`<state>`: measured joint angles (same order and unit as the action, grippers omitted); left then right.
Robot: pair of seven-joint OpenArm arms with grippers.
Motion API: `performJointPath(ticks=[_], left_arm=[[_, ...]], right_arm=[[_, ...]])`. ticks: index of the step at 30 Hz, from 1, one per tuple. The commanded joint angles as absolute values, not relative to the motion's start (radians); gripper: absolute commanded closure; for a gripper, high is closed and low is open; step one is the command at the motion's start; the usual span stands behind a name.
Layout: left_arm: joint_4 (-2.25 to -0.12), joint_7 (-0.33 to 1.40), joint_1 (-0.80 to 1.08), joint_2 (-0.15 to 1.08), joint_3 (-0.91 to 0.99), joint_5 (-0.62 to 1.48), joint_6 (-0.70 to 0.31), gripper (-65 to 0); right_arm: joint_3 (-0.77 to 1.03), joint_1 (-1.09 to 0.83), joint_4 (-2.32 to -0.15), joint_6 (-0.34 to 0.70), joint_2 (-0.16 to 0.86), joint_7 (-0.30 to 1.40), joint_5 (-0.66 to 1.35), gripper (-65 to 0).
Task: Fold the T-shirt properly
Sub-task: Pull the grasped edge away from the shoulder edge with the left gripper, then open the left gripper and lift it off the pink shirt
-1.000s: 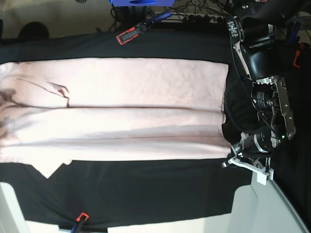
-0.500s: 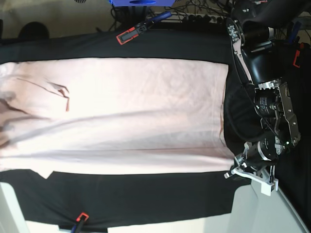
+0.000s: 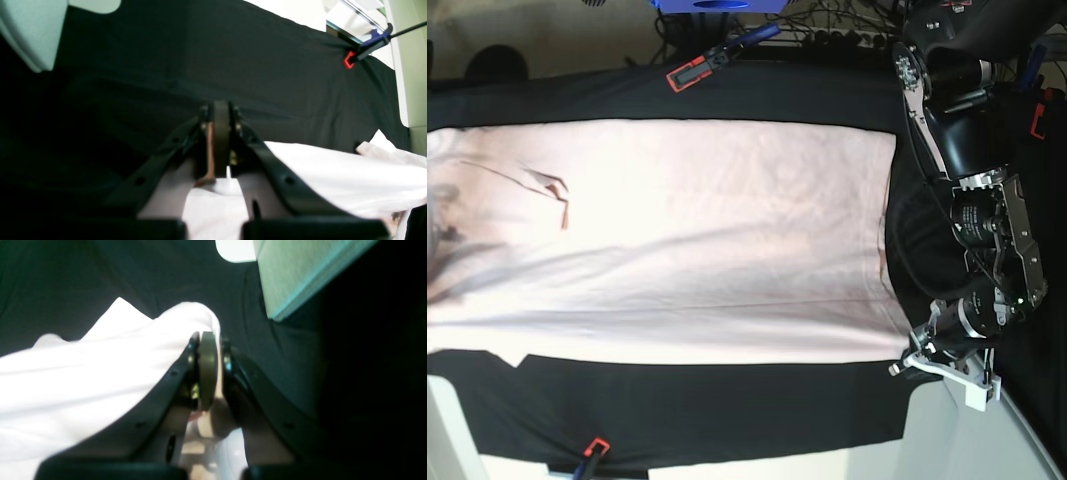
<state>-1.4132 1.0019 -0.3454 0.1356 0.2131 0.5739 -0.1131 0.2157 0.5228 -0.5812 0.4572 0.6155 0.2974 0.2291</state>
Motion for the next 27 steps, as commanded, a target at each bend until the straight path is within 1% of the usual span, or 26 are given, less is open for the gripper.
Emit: performJointPath(ticks=[1,4,18,27], left_arm=[[-1.435,0.978,-0.374,0.147,0.216,0.573,-0.111,0.0],[-1.437,0.978,-0.367,0.147,0.214,0.573,-0.111,0.0],[-1.543,0.978,-0.214,0.147,0.208,0.572,-0.111,0.0],[-1.546,0.978,-0.134,0.147,0.203,0.567,-0.111,0.0]], right_arm=[[0.239,0.545,-0.605,0.438,0.656,0.262,0.232,0.0],[0.252,0.539,-0.605,0.438,0.656,0.262,0.229,0.0],[0.254,0.432,-0.605,0.438,0.650,0.262,0.231,0.0],[0.255,0.338,-0.605,0.438,0.648,0.262,0.236,0.0]])
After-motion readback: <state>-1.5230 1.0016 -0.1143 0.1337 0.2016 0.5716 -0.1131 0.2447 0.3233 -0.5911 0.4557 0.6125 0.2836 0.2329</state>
